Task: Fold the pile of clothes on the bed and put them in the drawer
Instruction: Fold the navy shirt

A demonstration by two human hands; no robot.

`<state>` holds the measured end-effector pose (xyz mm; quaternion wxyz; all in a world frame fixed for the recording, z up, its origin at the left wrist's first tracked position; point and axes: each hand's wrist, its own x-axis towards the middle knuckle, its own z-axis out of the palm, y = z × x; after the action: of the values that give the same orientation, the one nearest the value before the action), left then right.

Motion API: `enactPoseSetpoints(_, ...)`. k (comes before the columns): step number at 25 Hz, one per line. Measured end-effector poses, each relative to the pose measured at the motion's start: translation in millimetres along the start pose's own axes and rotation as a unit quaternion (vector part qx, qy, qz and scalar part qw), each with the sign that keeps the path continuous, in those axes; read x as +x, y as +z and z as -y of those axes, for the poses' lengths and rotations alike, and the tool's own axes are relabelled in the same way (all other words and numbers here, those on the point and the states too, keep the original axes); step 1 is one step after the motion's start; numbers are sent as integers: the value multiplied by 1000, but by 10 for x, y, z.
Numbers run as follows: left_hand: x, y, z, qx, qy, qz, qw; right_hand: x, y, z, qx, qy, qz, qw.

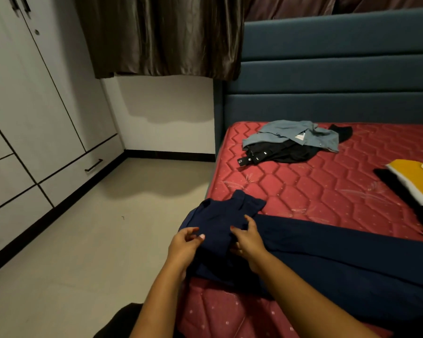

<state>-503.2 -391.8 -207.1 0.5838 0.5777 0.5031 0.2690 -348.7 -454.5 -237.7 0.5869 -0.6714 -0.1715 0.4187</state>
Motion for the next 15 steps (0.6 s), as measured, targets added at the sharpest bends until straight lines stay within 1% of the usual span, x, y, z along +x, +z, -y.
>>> enactPoseSetpoints(1,5,13,11,9,2,-1,1000,47,15,45,-15,6,-23,1000)
enactPoseSetpoints(3,99,13,19,25,21,-27,999,137,61,162,-20,2,-58,998)
enactPoseSetpoints(5,250,-3,13,59,39,-40,997,233,147,264,-1,17,-66,998)
enactPoseSetpoints(7,398,-3,-3,89,48,-35,994,258,276,389,30,38,-51,998)
enactPoseSetpoints(9,541,23,-17,109,60,-49,991,199,432,445,50,54,2,997)
enactPoseSetpoints(11,624,41,-84,133,72,-70,986,41,548,437,24,71,90,993)
enactPoseSetpoints(13,635,19,-154,167,61,-91,980,-111,576,420,-64,72,175,980)
enactPoseSetpoints(15,628,-74,-148,219,49,-83,971,-187,559,417,-189,37,259,947)
